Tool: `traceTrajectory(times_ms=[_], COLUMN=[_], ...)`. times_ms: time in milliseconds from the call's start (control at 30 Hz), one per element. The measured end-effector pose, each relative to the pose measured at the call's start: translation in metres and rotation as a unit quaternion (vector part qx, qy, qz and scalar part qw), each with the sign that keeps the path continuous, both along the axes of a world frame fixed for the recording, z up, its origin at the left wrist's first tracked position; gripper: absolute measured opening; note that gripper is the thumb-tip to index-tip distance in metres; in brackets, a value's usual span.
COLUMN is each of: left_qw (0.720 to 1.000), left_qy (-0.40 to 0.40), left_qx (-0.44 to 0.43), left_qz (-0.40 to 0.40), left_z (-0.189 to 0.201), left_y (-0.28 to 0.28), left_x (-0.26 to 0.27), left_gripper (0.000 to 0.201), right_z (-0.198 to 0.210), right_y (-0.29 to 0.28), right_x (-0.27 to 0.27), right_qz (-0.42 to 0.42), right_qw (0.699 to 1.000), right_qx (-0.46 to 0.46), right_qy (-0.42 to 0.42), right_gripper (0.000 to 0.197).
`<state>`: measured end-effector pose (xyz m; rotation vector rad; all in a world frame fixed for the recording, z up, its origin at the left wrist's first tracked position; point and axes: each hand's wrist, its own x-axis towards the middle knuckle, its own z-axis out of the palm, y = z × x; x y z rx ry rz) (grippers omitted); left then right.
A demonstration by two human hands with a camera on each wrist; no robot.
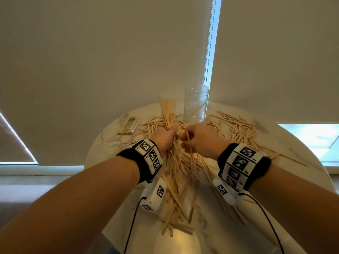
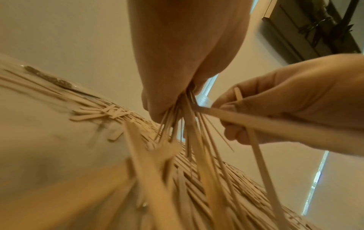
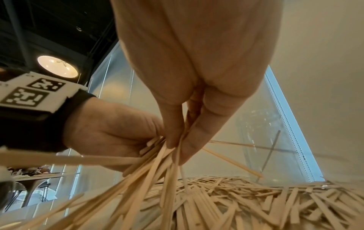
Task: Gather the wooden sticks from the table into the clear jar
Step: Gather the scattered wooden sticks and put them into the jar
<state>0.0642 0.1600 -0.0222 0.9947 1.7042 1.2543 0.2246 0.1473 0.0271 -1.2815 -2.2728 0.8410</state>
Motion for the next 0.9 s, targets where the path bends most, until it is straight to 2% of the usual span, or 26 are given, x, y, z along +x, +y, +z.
traceTrajectory(times_ms=[133, 233, 267, 367, 433, 533, 633, 700, 833, 900], left_qw=[1.0, 0.998, 0.997, 0.991, 0.988, 0.988, 0.983, 0.981, 0.974, 0.968], left_qy=[-0.01, -0.027, -0.036, -0.04, -0.044, -0.041, -0.068, -0.071, -0.078, -0.102], left_qx=[0.025, 0.034, 0.038, 0.053, 0.071, 0.102, 0.147, 0.169, 0.211, 0.227], left_qz=[0.001, -0.036, -0.056, -0.114, -0.129, -0.112, -0.083, -0.058, -0.015, -0.011], left_z=[0.01, 0.02, 0.023, 0.027, 0.03, 0.034, 0.038, 0.039, 0.042, 0.045], left_y=[-0.005, -0.012, -0.015, -0.023, -0.024, -0.024, -0.022, -0.019, -0.022, -0.024], left_x=[0.004, 0.015, 0.02, 0.032, 0.038, 0.044, 0.045, 0.041, 0.041, 0.042], left_gripper=[0.037, 0.029, 0.026, 0.024, 0.025, 0.025, 0.015, 0.013, 0.008, 0.007], right_z=[0.006, 0.011, 0.012, 0.018, 0.019, 0.018, 0.026, 0.032, 0.038, 0.04], right_y=[0.003, 0.01, 0.016, 0.023, 0.025, 0.028, 0.028, 0.028, 0.022, 0.016], right_x=[0.02, 0.031, 0.032, 0.03, 0.028, 0.027, 0.035, 0.044, 0.051, 0.048], right_qz=[-0.028, -0.065, -0.07, -0.032, -0.018, -0.061, -0.107, -0.119, -0.097, -0.085], right_qw=[0.997, 0.99, 0.988, 0.972, 0.969, 0.966, 0.968, 0.976, 0.989, 0.99], right_qx=[0.038, 0.069, 0.11, 0.226, 0.221, 0.211, 0.198, 0.17, 0.07, 0.062], right_qy=[0.054, 0.102, 0.085, -0.053, -0.109, -0.134, -0.115, -0.067, 0.086, 0.092], right_gripper=[0.016, 0.019, 0.026, 0.035, 0.028, 0.018, 0.016, 0.016, 0.02, 0.025])
